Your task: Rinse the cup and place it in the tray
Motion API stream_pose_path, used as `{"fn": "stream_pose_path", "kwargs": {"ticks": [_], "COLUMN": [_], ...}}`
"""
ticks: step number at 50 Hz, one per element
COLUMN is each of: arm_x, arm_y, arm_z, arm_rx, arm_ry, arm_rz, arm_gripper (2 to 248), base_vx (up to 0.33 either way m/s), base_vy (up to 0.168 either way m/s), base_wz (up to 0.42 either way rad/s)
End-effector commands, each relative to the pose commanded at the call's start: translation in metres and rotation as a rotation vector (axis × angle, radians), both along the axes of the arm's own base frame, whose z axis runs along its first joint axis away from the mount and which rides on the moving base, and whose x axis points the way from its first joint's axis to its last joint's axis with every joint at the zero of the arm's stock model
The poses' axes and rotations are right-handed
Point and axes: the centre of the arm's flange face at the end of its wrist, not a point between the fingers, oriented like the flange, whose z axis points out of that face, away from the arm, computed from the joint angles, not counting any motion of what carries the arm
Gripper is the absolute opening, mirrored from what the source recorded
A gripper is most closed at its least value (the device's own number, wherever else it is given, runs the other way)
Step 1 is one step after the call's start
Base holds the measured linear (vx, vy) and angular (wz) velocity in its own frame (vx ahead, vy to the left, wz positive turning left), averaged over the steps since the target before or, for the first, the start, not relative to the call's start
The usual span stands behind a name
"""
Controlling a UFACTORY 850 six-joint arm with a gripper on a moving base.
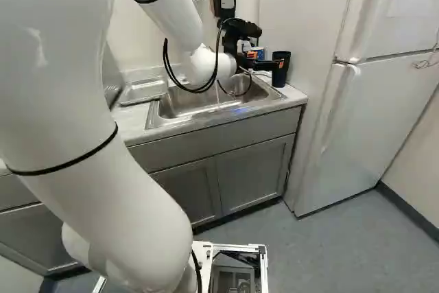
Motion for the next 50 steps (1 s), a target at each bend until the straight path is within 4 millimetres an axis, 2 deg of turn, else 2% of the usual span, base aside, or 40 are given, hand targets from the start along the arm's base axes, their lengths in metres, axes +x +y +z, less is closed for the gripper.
{"fn": "stream_pose_path", "kwargs": {"ticks": [43, 50], "arm_x": [0.012, 0.015], "arm_y": [0.011, 0.014], "arm_z": [-0.046, -0.046], "arm_rx": [0.017, 0.018], "arm_ry": [0.038, 0.03], "arm_rz": [-0.066, -0.075], "arm_gripper": [247, 247], "base_vx": [0.0, 0.0], "base_vy": [0.0, 0.0], "base_wz": [0.0, 0.0]}}
